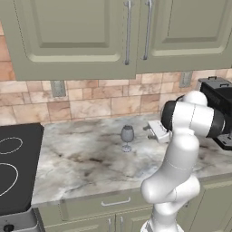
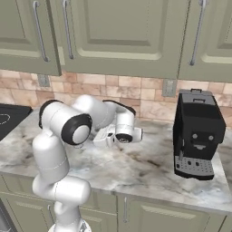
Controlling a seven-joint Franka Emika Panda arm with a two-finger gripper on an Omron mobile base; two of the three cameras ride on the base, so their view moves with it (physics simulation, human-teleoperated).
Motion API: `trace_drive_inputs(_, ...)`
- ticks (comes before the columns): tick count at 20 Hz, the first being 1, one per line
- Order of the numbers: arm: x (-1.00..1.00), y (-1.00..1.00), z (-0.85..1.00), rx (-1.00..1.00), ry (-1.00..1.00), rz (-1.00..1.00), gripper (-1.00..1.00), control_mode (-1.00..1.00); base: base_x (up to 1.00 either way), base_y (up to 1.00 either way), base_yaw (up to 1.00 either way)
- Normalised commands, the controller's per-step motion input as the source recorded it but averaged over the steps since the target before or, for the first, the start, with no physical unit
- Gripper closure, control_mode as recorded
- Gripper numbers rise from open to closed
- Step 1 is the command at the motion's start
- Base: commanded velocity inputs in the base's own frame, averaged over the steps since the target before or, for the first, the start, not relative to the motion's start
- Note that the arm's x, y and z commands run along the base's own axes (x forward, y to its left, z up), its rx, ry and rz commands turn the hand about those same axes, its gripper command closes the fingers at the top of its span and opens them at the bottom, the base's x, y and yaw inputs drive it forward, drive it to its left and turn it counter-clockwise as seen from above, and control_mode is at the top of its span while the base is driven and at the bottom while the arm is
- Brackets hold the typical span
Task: Retrieve the wine glasses from the counter and place one next to each plate.
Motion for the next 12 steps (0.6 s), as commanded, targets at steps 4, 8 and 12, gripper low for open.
trace_drive_inputs(4,0.04,0.23,-0.07,0.00,0.00,0.00,-1.00,-1.00,0.00,0.00,0.00)
trace_drive_inputs(8,0.00,0.26,-0.10,0.00,0.00,0.00,-1.00,-1.00,0.00,0.00,0.00)
trace_drive_inputs(12,0.00,0.30,-0.17,-0.01,-0.03,0.00,-1.00,-1.00,0.00,0.00,0.00)
